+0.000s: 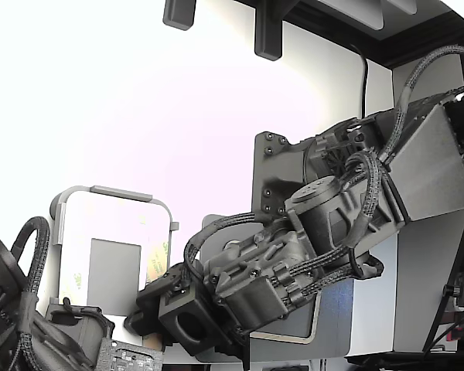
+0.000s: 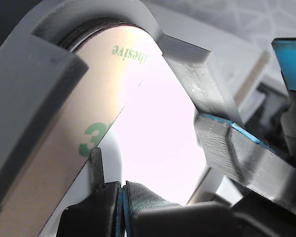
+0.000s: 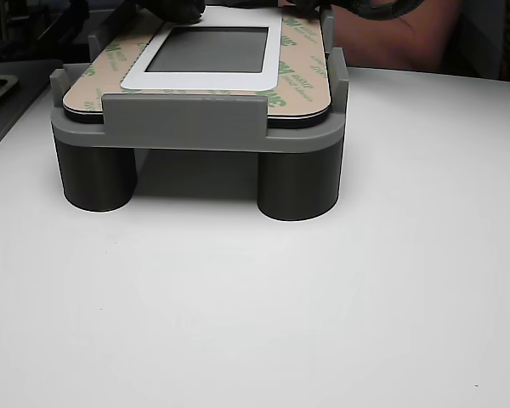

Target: Peel off protective film from adhesive tape.

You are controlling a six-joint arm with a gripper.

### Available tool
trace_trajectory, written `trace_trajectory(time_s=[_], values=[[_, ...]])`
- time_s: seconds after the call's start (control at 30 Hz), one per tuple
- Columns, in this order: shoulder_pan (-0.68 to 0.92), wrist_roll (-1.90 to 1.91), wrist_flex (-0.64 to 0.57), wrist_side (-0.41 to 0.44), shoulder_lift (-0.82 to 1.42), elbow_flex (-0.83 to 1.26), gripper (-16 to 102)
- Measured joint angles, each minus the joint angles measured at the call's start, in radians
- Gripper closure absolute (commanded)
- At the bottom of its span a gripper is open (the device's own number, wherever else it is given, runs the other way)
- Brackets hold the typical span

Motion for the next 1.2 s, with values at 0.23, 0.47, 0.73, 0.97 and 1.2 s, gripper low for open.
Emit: trace_trajectory(time_s=[0.23, 0.47, 0.73, 0.97, 1.2], values=[[0.0, 0.0, 0.0, -0.002, 0.0, 0.0, 96], [0.0, -0.006, 0.002, -0.006, -0.012, -0.011, 96], [0.0, -0.009, 0.005, -0.006, -0.014, -0.014, 96], [0.0, -0.008, 0.005, -0.006, -0.014, -0.014, 96], [0.0, -0.005, 0.005, -0.005, -0.008, -0.009, 96]])
